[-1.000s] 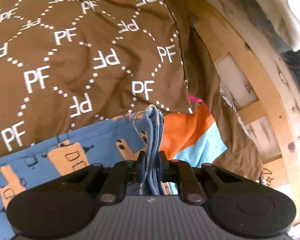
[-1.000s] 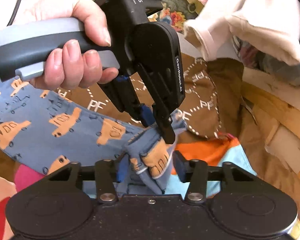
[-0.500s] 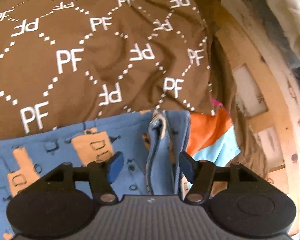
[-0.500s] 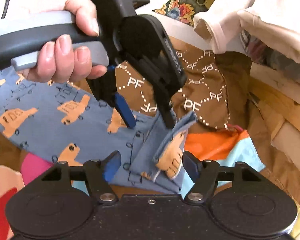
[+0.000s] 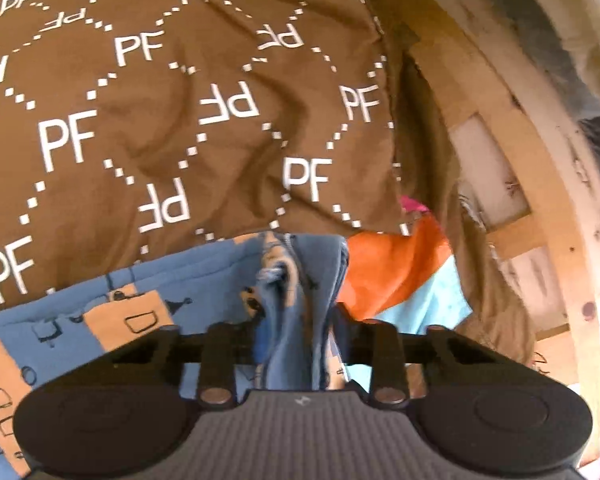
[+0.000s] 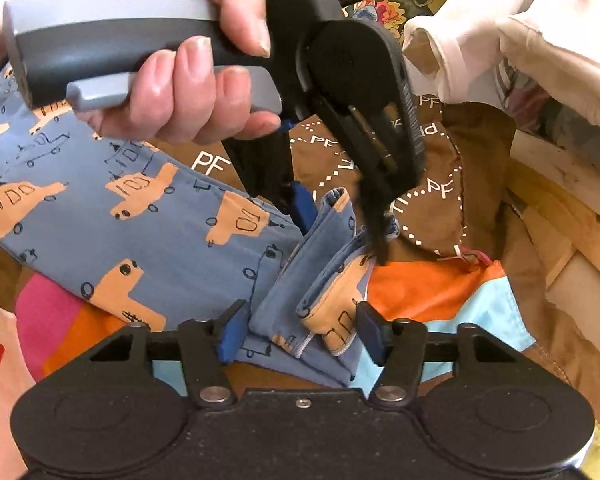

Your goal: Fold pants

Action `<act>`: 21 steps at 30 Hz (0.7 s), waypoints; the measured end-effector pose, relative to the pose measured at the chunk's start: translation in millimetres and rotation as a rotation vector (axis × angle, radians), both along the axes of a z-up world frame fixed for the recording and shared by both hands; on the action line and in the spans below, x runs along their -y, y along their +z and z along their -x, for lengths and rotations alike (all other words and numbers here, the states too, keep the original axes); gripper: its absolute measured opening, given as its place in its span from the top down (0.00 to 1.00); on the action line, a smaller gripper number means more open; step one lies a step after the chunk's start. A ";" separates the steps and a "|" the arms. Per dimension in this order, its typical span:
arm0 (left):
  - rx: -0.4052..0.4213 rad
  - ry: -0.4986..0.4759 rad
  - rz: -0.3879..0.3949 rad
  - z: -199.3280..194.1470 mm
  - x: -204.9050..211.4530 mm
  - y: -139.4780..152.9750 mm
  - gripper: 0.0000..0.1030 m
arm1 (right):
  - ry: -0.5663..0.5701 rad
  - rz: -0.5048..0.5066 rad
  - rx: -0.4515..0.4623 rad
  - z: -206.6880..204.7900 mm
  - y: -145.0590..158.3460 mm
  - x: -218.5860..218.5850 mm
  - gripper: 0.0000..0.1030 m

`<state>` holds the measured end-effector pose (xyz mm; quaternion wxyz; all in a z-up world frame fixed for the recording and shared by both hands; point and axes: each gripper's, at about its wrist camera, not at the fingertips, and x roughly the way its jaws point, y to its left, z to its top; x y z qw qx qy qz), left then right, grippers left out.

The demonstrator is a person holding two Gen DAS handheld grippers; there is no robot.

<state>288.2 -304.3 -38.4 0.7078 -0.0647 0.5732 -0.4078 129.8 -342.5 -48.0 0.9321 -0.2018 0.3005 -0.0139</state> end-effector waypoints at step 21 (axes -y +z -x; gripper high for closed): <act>-0.015 0.145 0.110 16.0 -93.7 28.8 0.91 | 0.061 -0.268 0.076 17.8 47.3 -10.5 0.79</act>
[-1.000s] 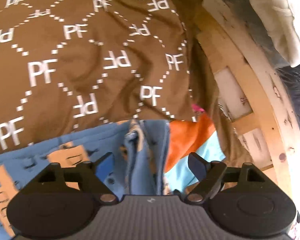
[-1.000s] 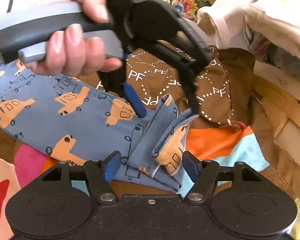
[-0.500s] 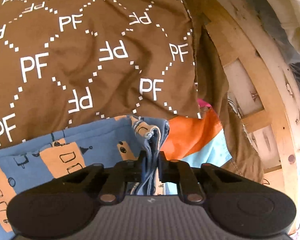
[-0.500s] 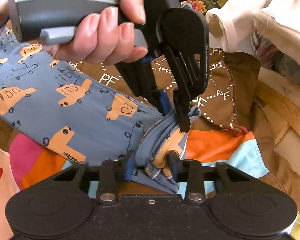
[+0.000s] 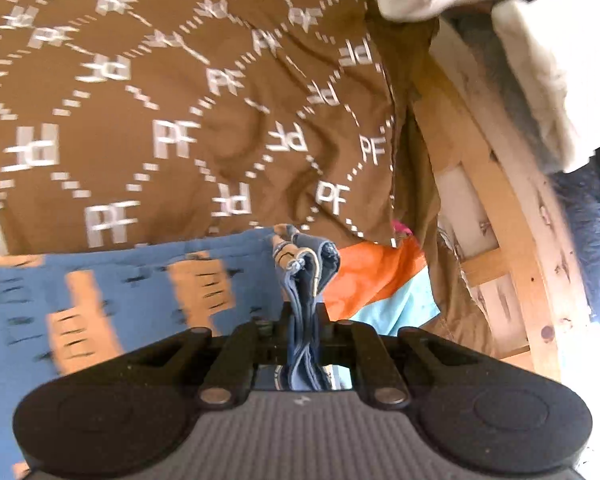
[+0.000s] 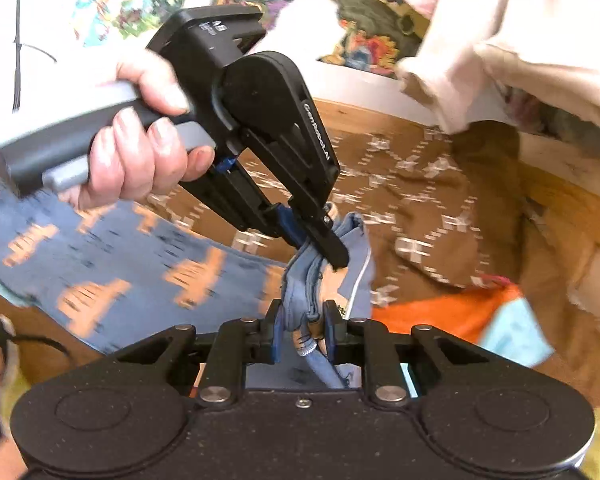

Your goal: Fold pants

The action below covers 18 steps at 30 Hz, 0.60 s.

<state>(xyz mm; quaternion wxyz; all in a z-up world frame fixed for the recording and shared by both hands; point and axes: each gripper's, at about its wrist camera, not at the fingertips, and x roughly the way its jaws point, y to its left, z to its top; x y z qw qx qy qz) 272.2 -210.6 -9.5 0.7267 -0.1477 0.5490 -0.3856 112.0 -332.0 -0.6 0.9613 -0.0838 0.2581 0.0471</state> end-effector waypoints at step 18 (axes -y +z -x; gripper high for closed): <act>0.047 0.217 0.027 32.5 -156.5 -50.2 0.91 | 0.295 -0.101 -0.177 -18.4 -27.4 -111.4 0.79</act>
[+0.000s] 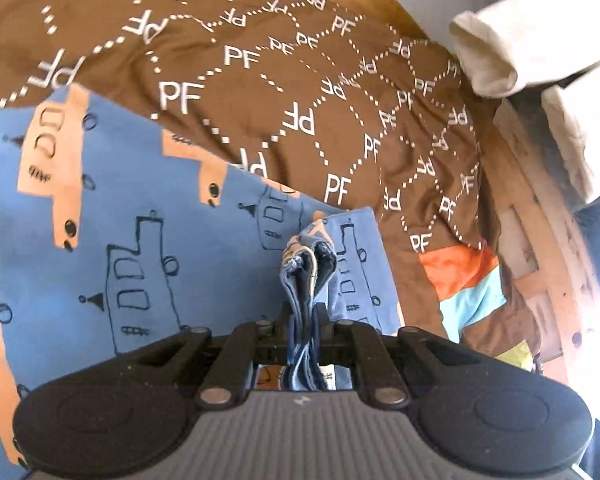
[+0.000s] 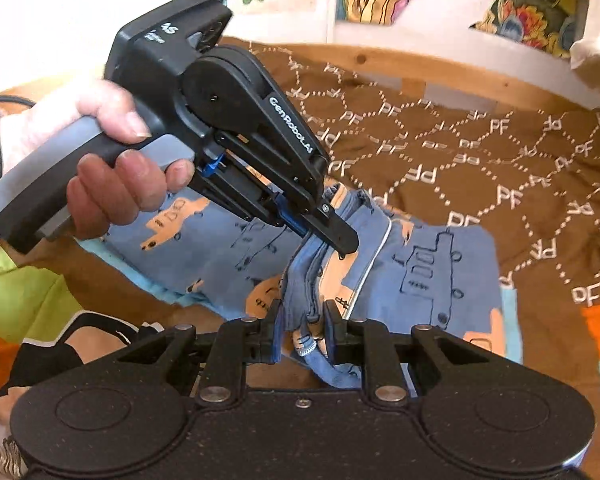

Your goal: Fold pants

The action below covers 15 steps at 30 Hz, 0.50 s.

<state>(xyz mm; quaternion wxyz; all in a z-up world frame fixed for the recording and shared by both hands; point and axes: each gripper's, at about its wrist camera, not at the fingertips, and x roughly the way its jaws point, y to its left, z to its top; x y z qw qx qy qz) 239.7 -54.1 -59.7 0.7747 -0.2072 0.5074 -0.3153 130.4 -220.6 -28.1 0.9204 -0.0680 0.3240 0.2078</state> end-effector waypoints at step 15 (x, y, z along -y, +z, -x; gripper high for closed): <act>-0.046 0.039 0.038 0.1 -13.3 -24.1 0.78 | 0.028 0.103 0.010 -0.4 -11.6 -15.6 0.67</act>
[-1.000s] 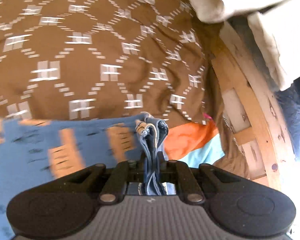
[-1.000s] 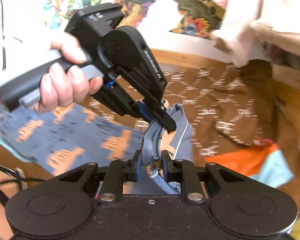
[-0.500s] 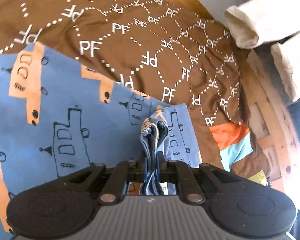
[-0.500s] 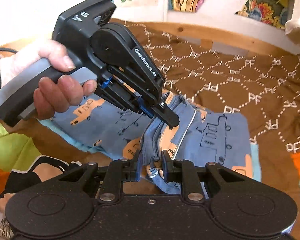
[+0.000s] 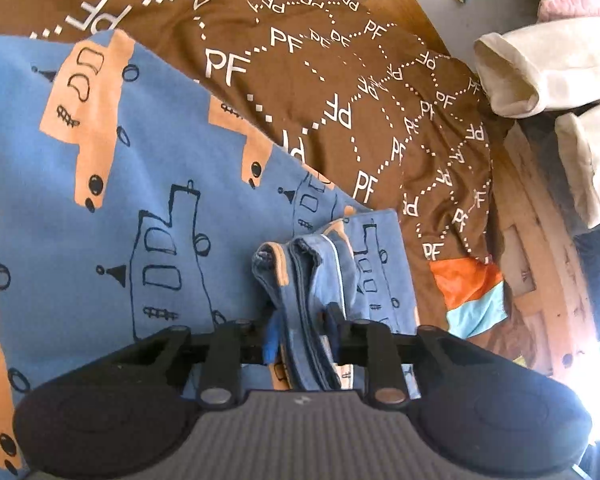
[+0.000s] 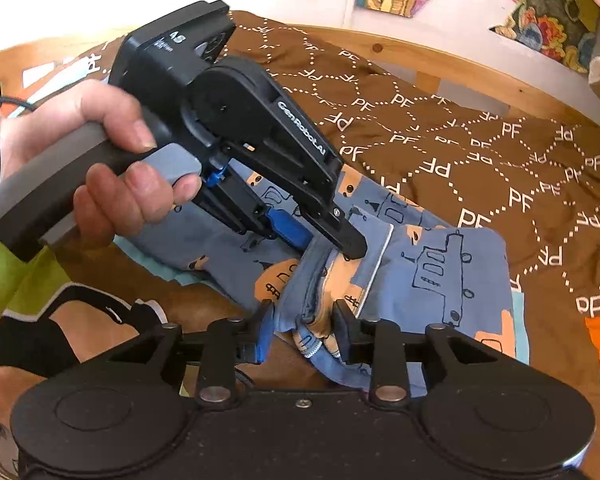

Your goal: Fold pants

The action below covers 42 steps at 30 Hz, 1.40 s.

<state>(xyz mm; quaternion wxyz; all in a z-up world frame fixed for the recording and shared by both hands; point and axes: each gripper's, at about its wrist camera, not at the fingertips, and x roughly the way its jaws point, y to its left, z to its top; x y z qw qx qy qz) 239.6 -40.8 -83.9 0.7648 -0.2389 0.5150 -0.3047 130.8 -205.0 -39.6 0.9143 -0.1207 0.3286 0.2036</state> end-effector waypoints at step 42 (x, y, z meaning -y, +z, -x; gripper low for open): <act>0.077 0.026 -0.249 -17.8 -83.6 37.8 0.90 | 0.169 -0.197 -0.062 -36.6 11.6 -74.9 0.79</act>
